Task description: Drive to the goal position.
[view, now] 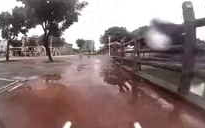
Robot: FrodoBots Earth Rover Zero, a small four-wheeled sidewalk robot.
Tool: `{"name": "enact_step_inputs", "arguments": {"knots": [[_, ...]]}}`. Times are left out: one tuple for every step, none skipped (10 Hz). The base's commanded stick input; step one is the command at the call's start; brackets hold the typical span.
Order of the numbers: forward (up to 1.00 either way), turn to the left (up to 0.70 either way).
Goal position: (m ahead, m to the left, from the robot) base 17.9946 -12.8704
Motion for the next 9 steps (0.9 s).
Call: {"name": "enact_step_inputs", "arguments": {"knots": [[0.50, 0.50], [0.50, 0.34], [0.50, 0.00], [0.50, 0.00], [0.50, 0.00], [0.50, 0.00], [0.50, 0.00], [0.50, 0.00], [0.50, 0.00]]}}
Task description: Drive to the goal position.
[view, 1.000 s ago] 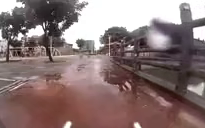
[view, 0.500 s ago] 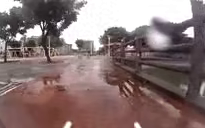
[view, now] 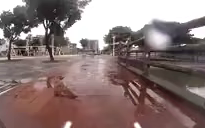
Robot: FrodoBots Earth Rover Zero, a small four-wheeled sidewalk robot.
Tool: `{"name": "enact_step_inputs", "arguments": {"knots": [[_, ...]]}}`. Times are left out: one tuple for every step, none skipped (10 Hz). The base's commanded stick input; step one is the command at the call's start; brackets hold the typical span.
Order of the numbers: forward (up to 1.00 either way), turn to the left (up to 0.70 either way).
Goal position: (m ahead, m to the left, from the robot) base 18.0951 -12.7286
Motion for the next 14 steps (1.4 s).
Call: {"name": "enact_step_inputs", "arguments": {"knots": [[0.50, 0.00], [0.50, 0.00], [0.50, 0.00], [0.50, 0.00], [0.50, 0.00], [0.50, 0.00], [0.50, 0.00], [0.50, 0.00], [0.50, 0.00], [0.50, 0.00], [0.50, 0.00], [0.50, 0.00], [0.50, 0.37], [0.50, 0.00]]}}
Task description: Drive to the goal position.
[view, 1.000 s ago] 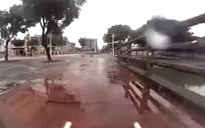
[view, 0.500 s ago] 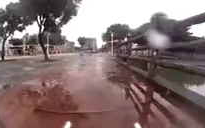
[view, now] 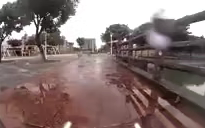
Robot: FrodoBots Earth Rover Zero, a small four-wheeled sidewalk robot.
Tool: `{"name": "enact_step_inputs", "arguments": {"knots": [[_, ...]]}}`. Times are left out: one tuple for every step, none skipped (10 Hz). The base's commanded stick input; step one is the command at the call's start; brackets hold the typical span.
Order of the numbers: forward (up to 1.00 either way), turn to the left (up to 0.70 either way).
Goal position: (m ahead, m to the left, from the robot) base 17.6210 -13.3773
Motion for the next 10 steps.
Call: {"name": "enact_step_inputs", "arguments": {"knots": [[0.50, 0.00], [0.50, 0.00], [0.50, 0.00], [0.50, 0.00], [0.50, 0.00], [0.50, 0.00], [0.50, 0.00], [0.50, 0.00], [0.50, 0.00], [0.50, 0.00]]}}
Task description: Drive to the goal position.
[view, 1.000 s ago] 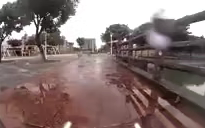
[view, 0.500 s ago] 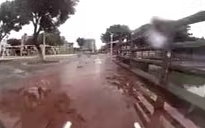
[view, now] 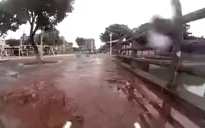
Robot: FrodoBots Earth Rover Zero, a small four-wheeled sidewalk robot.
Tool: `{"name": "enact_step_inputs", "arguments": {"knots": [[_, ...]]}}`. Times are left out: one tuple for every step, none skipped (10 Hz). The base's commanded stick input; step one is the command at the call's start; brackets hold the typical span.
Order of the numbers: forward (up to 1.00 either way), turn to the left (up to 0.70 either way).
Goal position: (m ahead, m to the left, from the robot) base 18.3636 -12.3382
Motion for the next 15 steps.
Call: {"name": "enact_step_inputs", "arguments": {"knots": [[0.50, 0.00], [0.50, 0.06], [0.50, 0.34], [0.50, 0.50], [0.50, 0.50], [0.50, 0.50], [0.50, 0.39], [0.50, 0.17], [0.50, 0.00], [0.50, 0.00], [0.50, 0.00], [0.50, 0.00], [0.50, 0.00], [0.50, 0.00], [0.50, 0.00]]}}
